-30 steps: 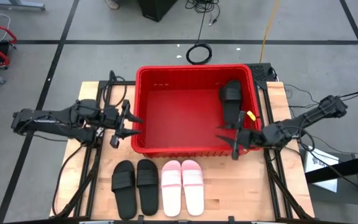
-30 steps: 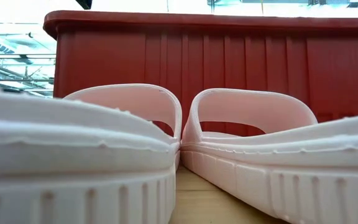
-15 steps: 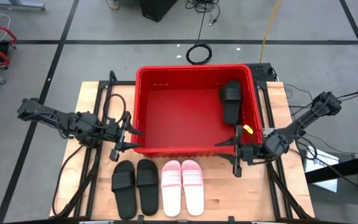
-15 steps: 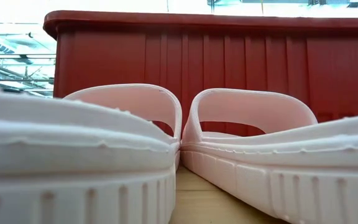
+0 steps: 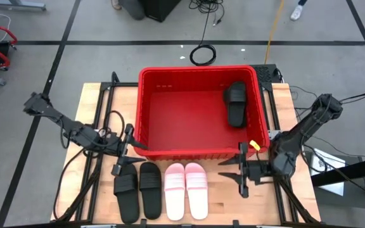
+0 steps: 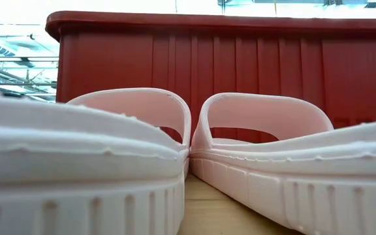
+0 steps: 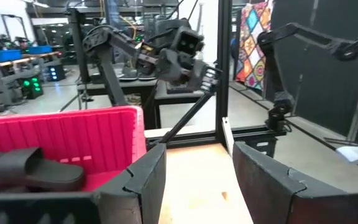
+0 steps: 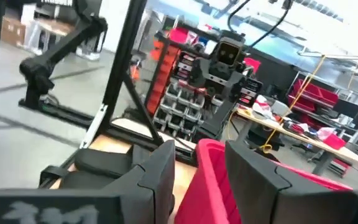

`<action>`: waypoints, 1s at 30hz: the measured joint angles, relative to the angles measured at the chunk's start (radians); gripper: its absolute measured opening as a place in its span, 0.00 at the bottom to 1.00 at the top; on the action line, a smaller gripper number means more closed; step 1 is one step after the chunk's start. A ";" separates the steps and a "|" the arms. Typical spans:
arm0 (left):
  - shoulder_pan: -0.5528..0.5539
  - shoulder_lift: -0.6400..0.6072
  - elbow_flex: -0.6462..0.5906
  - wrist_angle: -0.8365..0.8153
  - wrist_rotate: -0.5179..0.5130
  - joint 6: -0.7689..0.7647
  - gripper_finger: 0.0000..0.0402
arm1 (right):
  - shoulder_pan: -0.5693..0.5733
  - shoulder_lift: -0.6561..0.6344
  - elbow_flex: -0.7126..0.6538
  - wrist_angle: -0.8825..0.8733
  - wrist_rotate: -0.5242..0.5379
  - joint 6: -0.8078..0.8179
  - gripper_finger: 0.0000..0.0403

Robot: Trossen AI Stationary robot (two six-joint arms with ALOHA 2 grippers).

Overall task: Pick and place slides into bin
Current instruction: Put the right pink slide into the bin

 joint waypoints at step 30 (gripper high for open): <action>-0.068 0.009 0.018 0.042 -0.197 0.012 0.46 | -0.065 0.365 0.311 -0.501 0.187 0.082 0.32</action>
